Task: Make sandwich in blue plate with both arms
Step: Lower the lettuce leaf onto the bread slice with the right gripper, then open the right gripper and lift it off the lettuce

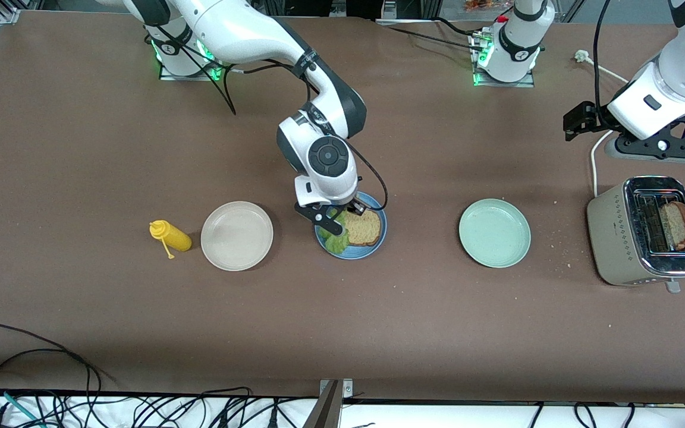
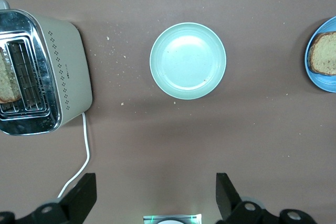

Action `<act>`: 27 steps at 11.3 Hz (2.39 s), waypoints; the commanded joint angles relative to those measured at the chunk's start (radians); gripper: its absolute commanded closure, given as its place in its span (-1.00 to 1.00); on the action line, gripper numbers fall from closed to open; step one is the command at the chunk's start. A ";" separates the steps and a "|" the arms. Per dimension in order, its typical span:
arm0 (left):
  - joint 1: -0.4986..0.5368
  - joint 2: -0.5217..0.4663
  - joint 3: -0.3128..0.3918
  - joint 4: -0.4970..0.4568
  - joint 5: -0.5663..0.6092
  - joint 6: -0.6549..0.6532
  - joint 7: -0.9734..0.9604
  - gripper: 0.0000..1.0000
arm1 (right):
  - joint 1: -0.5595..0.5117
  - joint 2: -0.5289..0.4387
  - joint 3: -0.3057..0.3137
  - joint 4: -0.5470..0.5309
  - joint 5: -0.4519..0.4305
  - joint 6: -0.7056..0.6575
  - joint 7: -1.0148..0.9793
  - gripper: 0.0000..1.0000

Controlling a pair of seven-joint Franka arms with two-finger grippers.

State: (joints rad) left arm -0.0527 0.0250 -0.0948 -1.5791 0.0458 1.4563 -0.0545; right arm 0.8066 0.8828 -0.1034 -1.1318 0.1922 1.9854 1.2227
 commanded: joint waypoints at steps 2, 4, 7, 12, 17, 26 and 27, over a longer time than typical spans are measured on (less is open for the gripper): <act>0.005 0.010 0.003 0.025 -0.024 -0.014 0.024 -1.00 | 0.016 0.065 -0.007 0.050 0.016 0.024 0.035 1.00; 0.005 0.010 0.003 0.025 -0.024 -0.014 0.024 -1.00 | 0.019 0.067 -0.007 0.050 0.015 0.030 0.038 1.00; 0.005 0.010 0.003 0.025 -0.024 -0.014 0.024 -1.00 | 0.020 0.074 -0.007 0.050 0.016 0.036 0.072 0.96; 0.005 0.010 0.003 0.025 -0.024 -0.014 0.024 -1.00 | 0.039 0.076 -0.010 0.050 0.015 0.064 0.109 -1.00; 0.005 0.010 0.003 0.025 -0.024 -0.014 0.024 -1.00 | 0.046 0.070 -0.004 0.062 0.019 0.073 0.164 -1.00; 0.005 0.010 0.003 0.025 -0.024 -0.014 0.024 -1.00 | -0.179 -0.312 0.175 -0.221 0.035 -0.012 -0.032 -1.00; 0.005 0.010 0.003 0.025 -0.024 -0.014 0.024 -1.00 | -0.204 -0.358 0.177 -0.261 0.035 -0.051 -0.104 -1.00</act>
State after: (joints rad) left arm -0.0525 0.0251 -0.0946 -1.5790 0.0457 1.4563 -0.0544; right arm 0.6847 0.6887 0.0250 -1.2126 0.2088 1.9884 1.2582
